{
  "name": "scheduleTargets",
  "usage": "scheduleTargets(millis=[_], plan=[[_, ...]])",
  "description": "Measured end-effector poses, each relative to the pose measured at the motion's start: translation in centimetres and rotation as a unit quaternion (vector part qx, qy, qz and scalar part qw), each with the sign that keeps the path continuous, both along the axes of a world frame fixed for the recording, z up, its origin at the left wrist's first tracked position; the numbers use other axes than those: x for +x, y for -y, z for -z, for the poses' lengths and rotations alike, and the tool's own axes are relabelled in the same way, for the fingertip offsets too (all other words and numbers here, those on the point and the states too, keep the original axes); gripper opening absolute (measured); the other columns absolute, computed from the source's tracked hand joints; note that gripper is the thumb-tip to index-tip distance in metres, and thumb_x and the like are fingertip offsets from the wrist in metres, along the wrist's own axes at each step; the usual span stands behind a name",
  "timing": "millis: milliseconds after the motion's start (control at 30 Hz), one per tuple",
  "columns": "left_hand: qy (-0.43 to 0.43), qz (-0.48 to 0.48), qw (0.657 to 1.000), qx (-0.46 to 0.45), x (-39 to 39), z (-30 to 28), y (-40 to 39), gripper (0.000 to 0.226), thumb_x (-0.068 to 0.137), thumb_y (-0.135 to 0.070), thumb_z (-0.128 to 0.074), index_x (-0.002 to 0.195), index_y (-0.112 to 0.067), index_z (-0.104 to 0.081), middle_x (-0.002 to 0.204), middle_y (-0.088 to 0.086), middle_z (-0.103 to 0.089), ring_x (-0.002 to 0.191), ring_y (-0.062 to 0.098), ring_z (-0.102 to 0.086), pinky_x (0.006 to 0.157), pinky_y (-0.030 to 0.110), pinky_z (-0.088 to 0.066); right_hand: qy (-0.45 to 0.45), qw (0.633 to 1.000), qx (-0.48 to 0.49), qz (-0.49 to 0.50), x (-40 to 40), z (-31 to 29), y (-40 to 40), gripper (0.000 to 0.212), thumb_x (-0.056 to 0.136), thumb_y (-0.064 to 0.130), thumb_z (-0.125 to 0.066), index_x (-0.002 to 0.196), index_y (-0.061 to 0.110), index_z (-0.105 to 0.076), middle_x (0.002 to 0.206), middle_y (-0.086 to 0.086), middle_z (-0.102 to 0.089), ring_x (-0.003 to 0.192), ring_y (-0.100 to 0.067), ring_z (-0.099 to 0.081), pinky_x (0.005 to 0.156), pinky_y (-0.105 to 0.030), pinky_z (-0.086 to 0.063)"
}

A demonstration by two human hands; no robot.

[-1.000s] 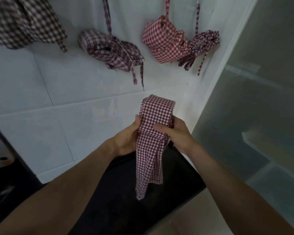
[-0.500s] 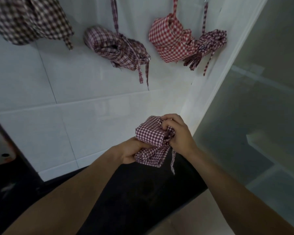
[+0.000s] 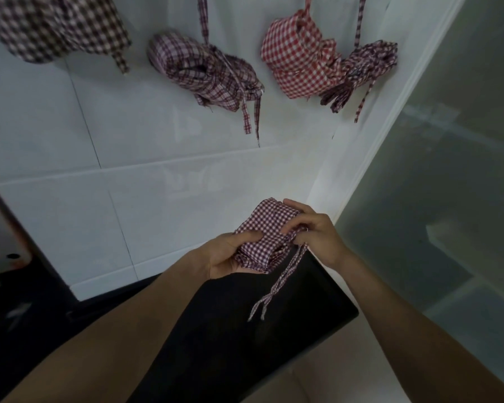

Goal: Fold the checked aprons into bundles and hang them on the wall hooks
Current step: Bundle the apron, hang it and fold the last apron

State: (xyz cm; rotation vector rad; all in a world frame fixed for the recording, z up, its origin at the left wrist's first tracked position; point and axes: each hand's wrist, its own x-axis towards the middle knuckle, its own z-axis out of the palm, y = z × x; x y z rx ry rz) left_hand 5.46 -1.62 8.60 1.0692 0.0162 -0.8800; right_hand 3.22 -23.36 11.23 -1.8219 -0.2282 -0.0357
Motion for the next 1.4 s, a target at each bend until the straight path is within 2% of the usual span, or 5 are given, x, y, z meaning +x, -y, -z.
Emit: scheduleTargets(millis=[167, 433, 767, 1067, 1400], plan=[[0.03, -0.011, 0.999, 0.009, 0.0, 1.5, -0.9, 0.055, 0.08, -0.008, -0.07, 0.131, -0.004, -0.051, 0.123, 0.016, -0.062, 0.111, 0.03, -0.061, 0.081, 0.037, -0.059, -0.171, 0.978, 0.097, 0.074, -1.0, 0.3, -0.6, 0.063, 0.076, 0.032, -0.085, 0.127, 0.019, -0.05, 0.133, -0.008, -0.056, 0.115, -0.029, -0.062, 0.081, -0.043, -0.06], [-0.016, -0.033, 0.999, 0.011, -0.6, 4.1, -1.8, 0.052, 0.088, -0.022, -0.068, 0.133, 0.0, -0.054, 0.123, 0.017, -0.066, 0.108, 0.029, -0.065, 0.086, 0.038, -0.057, -0.246, 0.968, -0.038, -0.014, -2.1, 3.5, -0.9, 0.044, 0.089, 0.053, -0.065, 0.11, 0.014, -0.065, 0.099, -0.008, -0.073, 0.064, -0.021, -0.063, 0.046, -0.023, -0.041], [-0.024, -0.145, 0.988, 0.038, 0.5, 5.0, -3.9, 0.064, 0.079, -0.03, -0.077, 0.133, -0.004, -0.055, 0.127, 0.016, -0.065, 0.116, 0.033, -0.063, 0.09, 0.043, -0.057, -0.118, 0.963, -0.241, 0.012, -2.0, 4.7, 0.5, 0.027, 0.101, 0.033, -0.057, 0.087, 0.013, -0.068, 0.086, -0.006, -0.071, 0.081, -0.022, -0.067, 0.084, -0.04, -0.053], [0.225, -0.123, 0.883, 0.393, 1.4, 4.7, -3.5, 0.045, 0.069, -0.033, -0.089, 0.097, -0.01, -0.061, 0.091, -0.002, -0.065, 0.08, 0.012, -0.065, 0.052, 0.018, -0.051, -0.074, 0.896, -0.406, -0.163, -2.6, 0.9, -0.8, 0.013, 0.094, 0.026, -0.067, 0.104, 0.02, -0.074, 0.091, 0.014, -0.07, 0.083, 0.001, -0.064, 0.078, -0.016, -0.048], [0.334, 0.169, 0.865, 0.333, 0.8, 2.1, -3.0, 0.042, 0.076, -0.033, -0.084, 0.113, -0.028, -0.066, 0.111, -0.01, -0.068, 0.107, 0.01, -0.062, 0.098, 0.032, -0.049, -0.052, 0.938, -0.32, -0.118, 0.9, 0.9, -1.4, 0.008, 0.087, 0.031, -0.076, 0.09, 0.024, -0.074, 0.093, 0.01, -0.072, 0.09, -0.006, -0.067, 0.088, -0.029, -0.053]])
